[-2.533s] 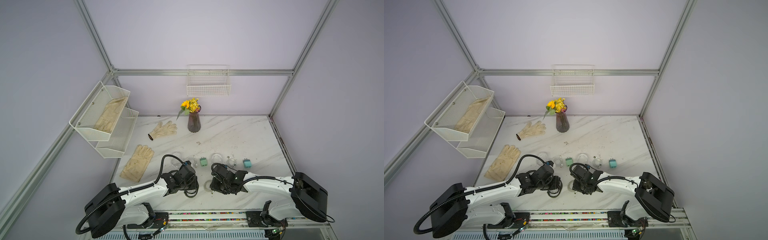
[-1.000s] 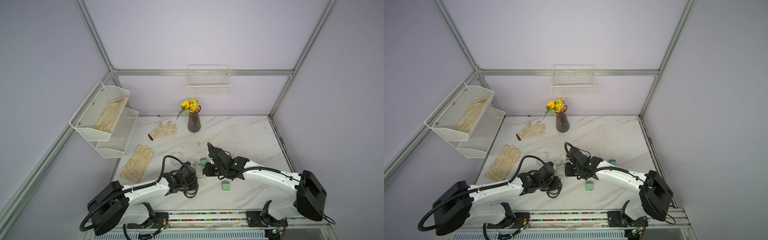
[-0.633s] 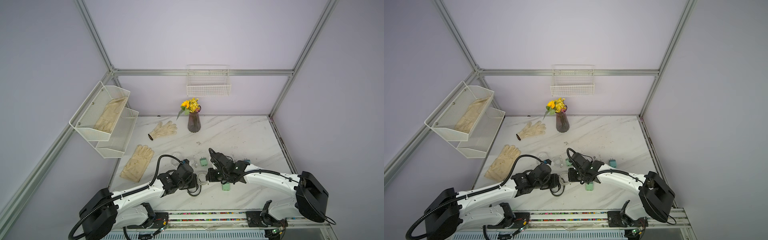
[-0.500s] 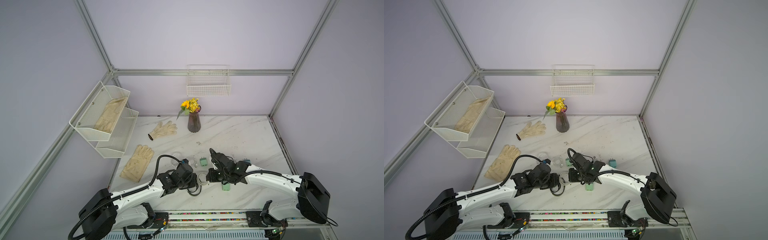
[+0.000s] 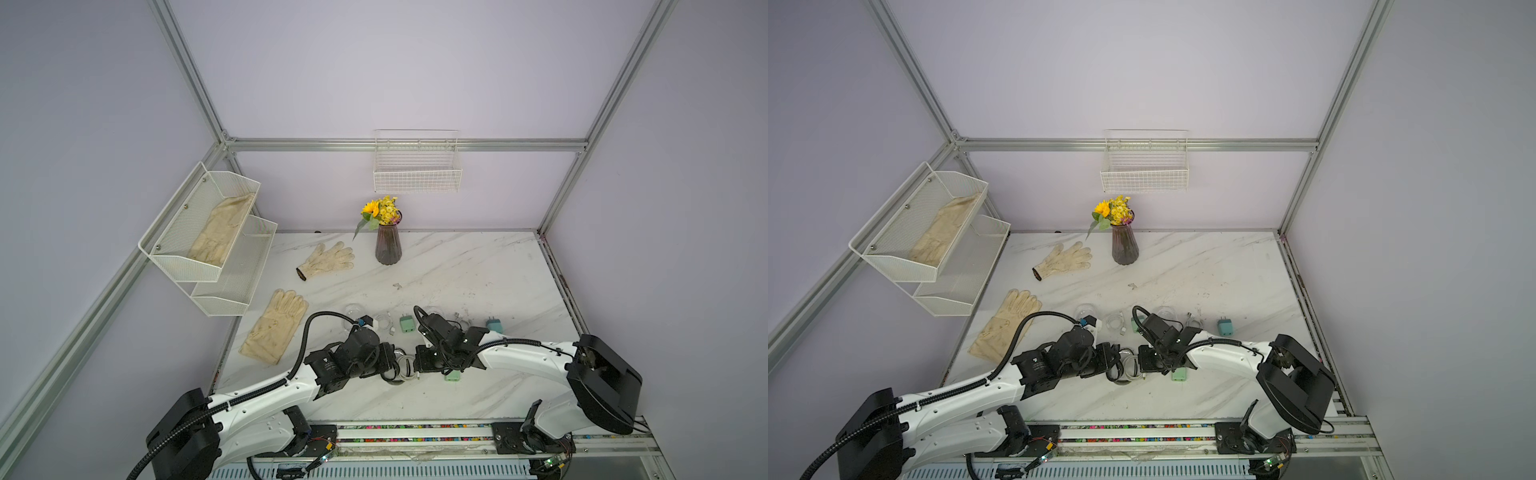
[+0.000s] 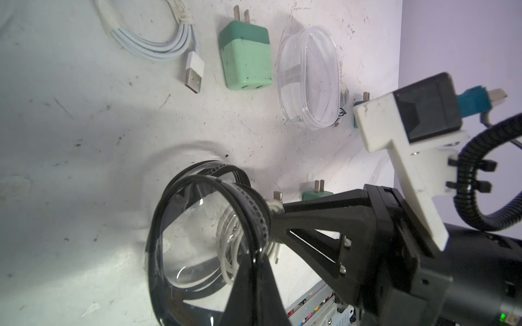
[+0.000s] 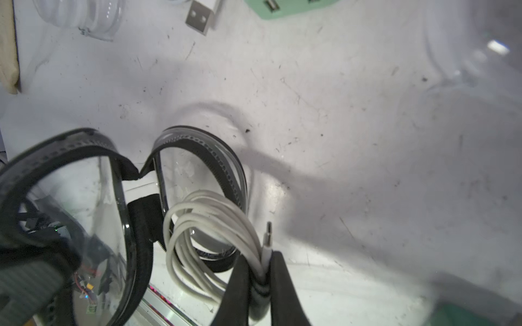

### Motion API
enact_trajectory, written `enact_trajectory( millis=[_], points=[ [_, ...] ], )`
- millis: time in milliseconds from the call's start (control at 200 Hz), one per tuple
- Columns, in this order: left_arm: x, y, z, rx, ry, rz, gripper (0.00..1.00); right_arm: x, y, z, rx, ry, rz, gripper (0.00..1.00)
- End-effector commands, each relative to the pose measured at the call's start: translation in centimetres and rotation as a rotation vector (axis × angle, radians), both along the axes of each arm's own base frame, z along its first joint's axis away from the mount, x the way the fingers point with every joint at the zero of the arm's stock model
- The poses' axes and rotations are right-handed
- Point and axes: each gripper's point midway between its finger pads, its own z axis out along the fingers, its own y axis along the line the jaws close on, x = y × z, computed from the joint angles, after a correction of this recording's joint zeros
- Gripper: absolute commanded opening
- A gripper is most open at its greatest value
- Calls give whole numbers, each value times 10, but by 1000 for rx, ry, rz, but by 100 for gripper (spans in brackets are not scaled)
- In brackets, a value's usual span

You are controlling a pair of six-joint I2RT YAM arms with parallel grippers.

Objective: Pack away charging kits
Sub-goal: Place the charging cable in the storage bag.

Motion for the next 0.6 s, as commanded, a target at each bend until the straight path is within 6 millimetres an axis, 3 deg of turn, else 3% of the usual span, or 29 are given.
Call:
enact_trajectory(
  millis=[0, 135, 335, 595],
  points=[
    [1, -9, 0, -56, 0, -13, 0, 17, 18, 17, 49, -62, 12, 0],
    [3, -11, -2, -61, 0, -12, 0, 23, 31, 26, 79, -71, 29, 0],
    [7, -9, -3, -70, -17, 7, 0, 19, 35, 7, 69, -35, 58, 0],
    [10, -2, -10, -33, -16, 35, 0, 14, 17, -19, -41, -6, 58, 0]
  ],
)
